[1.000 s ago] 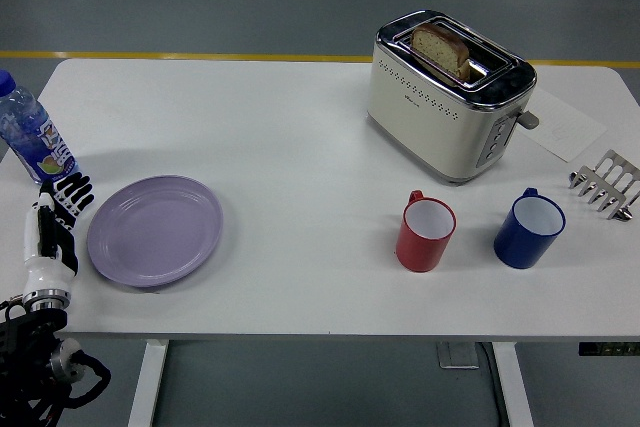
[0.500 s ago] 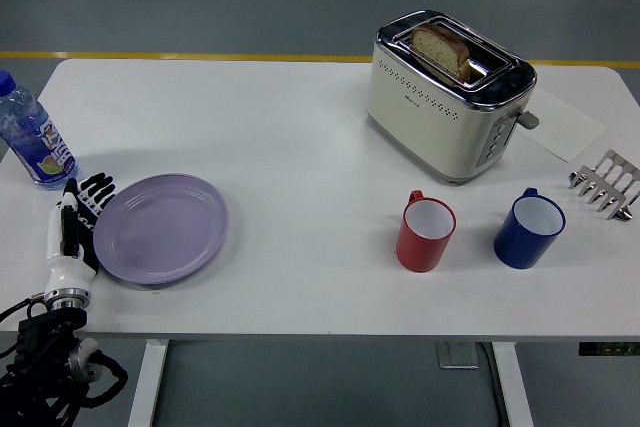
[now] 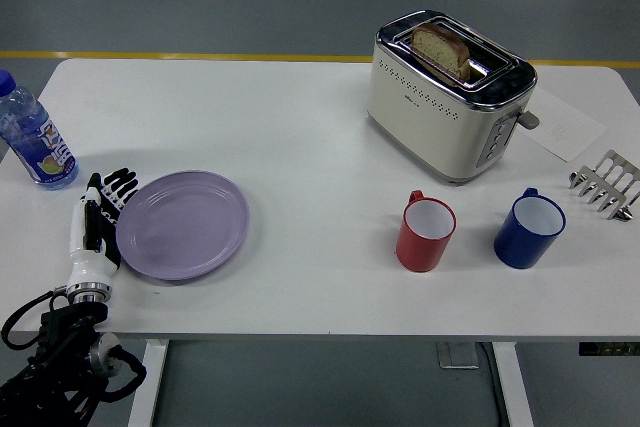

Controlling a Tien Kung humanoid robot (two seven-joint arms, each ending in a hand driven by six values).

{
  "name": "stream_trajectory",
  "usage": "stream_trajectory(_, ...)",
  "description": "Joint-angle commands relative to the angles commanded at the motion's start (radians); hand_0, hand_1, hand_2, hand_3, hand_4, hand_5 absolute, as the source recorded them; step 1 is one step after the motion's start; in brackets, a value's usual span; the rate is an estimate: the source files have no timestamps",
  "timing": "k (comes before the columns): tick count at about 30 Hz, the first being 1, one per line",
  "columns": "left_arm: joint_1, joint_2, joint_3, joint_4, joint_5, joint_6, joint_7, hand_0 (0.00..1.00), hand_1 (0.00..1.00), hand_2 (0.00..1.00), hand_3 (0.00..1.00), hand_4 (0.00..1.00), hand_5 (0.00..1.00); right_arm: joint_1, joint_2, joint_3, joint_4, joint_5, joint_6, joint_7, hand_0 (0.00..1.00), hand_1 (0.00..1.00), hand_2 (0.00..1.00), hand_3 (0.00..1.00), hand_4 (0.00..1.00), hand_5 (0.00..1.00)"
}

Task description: Push plate across desktop

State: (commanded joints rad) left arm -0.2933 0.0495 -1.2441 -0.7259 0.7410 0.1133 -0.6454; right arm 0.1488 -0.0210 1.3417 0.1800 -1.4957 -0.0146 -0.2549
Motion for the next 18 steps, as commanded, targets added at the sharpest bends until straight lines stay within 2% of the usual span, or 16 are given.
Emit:
stream_trajectory(10,-0.023,-0.020,0.079,0.001,-0.034,0.017,0.000,0.705,0.730,0.683,0.613,0.490,0.998,0.000,-0.001,0.002,0.000,-0.004,0.002,0.001,0.672,0.647,0.680,0.601,0.445,0.213)
stream_trajectory(18,-0.037,-0.023,0.144,-0.009,-0.083,0.033,0.000,0.706,0.731,0.686,0.614,0.487,0.998,0.001,-0.002,-0.002,0.000,0.002,0.001,0.002,0.672,0.647,0.680,0.601,0.445,0.213)
